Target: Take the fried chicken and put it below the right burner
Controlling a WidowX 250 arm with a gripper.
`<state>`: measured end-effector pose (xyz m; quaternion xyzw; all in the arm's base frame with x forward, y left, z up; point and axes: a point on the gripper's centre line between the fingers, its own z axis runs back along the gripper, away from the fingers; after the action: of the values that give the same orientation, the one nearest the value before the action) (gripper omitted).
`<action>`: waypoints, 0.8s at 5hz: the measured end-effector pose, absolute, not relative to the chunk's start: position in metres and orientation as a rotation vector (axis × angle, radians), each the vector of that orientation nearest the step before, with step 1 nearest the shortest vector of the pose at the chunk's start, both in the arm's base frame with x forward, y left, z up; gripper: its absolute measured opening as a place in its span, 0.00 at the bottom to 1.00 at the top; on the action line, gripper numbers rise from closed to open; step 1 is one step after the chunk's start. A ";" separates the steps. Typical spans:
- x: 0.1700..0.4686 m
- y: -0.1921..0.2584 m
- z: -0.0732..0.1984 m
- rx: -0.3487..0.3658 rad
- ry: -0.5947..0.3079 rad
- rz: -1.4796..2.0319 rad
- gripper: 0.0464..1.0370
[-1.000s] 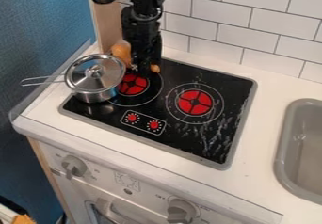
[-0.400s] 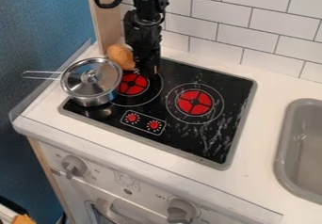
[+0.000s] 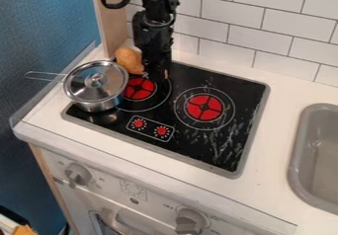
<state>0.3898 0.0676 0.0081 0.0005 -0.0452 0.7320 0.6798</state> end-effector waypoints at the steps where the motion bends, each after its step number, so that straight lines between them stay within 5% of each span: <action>1: 0.395 0.050 0.026 -0.008 -0.104 1.553 0.18; 2: 0.387 0.034 0.075 -0.093 -0.168 1.459 0.18; 4: 0.323 -0.033 0.095 -0.117 -0.102 1.154 0.18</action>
<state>0.3229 -0.0331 0.0955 -0.0553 -0.0482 0.5451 0.8351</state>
